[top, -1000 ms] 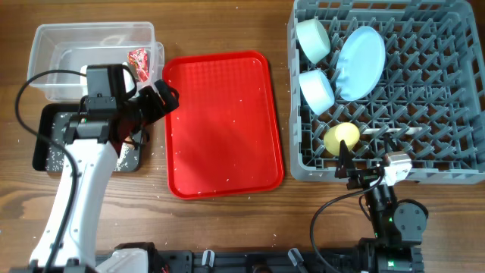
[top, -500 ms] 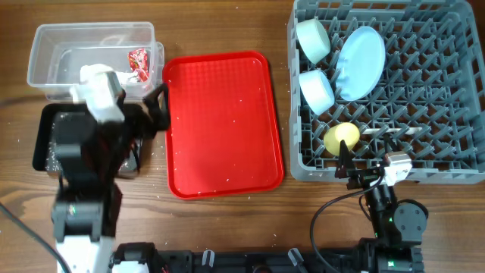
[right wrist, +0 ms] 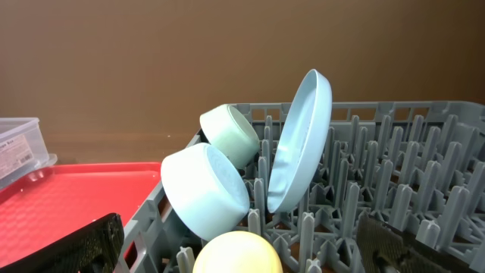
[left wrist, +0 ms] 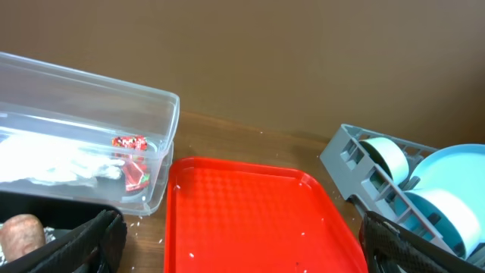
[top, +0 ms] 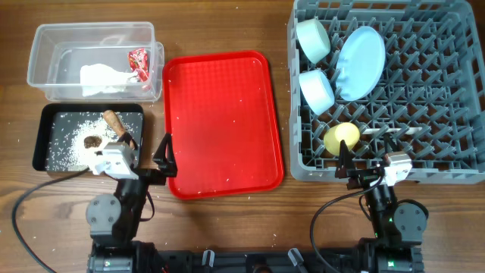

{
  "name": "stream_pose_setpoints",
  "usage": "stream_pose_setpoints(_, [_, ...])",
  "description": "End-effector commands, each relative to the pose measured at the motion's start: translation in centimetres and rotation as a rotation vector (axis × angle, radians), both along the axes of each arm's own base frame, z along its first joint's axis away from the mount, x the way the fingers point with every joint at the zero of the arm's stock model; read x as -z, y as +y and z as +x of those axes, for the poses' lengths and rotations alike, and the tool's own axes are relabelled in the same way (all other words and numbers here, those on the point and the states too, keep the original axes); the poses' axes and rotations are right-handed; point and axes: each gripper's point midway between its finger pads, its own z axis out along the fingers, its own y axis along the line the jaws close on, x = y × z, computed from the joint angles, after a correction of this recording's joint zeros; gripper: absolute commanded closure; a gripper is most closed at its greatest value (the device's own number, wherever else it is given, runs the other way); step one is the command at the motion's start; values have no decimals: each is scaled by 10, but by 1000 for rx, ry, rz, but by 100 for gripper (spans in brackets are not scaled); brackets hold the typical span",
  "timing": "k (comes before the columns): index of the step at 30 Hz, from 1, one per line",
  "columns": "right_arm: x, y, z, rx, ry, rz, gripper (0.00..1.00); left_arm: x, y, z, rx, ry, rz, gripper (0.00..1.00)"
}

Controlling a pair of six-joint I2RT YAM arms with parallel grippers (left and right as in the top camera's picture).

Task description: Sort waste into correct bins and load items into the dishwasher rack

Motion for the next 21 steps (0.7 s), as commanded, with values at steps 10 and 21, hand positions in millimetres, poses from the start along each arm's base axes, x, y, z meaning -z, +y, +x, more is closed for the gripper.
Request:
stream_pose_setpoints(10, [-2,0,-1,1,-12,0,0,12,5,-11,-33,-112,21,0])
stream_pose_setpoints(21, [-2,0,-1,1,-12,0,0,42,5,-10,-32,-12,23,0])
